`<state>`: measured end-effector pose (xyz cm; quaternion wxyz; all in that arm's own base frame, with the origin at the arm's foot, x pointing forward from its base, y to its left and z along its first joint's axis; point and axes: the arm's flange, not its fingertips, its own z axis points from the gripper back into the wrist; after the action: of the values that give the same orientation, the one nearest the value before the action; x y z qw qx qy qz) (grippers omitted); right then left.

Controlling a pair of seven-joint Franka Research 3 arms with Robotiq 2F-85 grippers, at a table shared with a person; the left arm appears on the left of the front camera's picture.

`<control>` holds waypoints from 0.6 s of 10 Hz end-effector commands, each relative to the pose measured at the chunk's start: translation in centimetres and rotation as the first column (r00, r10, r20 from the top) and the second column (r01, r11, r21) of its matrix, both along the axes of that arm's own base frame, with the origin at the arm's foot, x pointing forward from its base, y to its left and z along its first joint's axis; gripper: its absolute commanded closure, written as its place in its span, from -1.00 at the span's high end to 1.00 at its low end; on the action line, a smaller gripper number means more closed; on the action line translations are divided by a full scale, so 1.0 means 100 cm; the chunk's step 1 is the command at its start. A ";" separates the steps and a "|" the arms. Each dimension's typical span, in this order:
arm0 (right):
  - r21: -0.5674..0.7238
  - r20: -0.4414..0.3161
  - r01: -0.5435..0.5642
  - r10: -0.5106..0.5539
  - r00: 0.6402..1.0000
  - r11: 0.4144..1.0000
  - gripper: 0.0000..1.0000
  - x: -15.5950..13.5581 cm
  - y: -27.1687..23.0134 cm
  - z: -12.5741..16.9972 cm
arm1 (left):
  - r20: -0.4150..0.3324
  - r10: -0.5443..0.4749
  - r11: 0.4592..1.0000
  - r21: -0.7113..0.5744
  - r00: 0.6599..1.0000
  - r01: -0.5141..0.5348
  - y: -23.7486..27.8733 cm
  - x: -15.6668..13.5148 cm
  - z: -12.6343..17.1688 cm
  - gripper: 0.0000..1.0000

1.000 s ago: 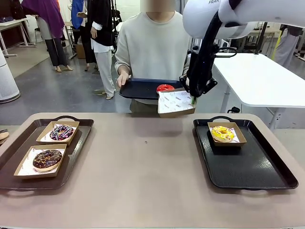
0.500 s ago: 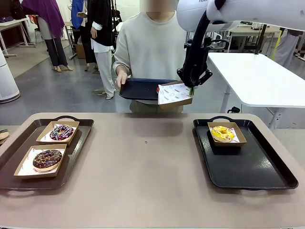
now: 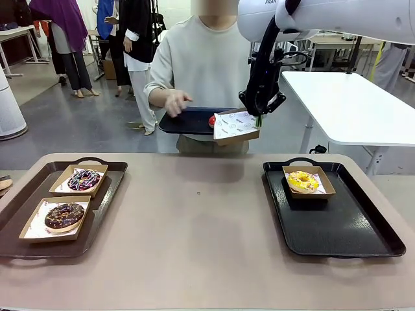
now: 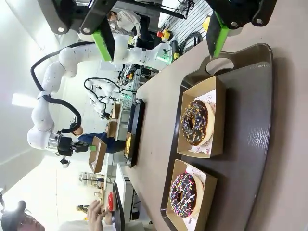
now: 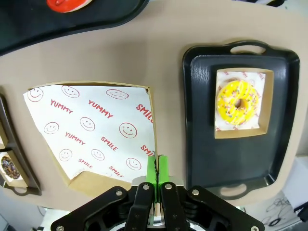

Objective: Individually package the donuts and arrange them on the tray.
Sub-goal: Place the picked Paper togo box on the Handle tray while simultaneously picking up another Paper togo box from the table with the other hand, then place the picked Paper togo box on the Handle tray.

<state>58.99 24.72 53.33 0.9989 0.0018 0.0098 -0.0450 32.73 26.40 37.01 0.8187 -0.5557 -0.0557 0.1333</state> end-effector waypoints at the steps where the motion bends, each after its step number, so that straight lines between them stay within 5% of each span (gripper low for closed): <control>1: -0.001 -0.003 0.003 -0.003 1.000 1.000 -1.00 -0.008 -0.004 -0.003 | 0.003 0.004 1.000 0.000 1.000 -0.004 0.001 -0.001 0.002 1.00; 6: -0.001 -0.003 0.003 -0.003 1.000 1.000 -1.00 -0.008 -0.004 -0.003 | 0.003 0.004 1.000 0.000 1.000 -0.004 0.001 -0.001 0.002 1.00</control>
<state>58.91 24.74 53.38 0.9989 0.0010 0.0095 -0.0448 32.73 26.40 37.01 0.8187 -0.5557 -0.0557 0.1333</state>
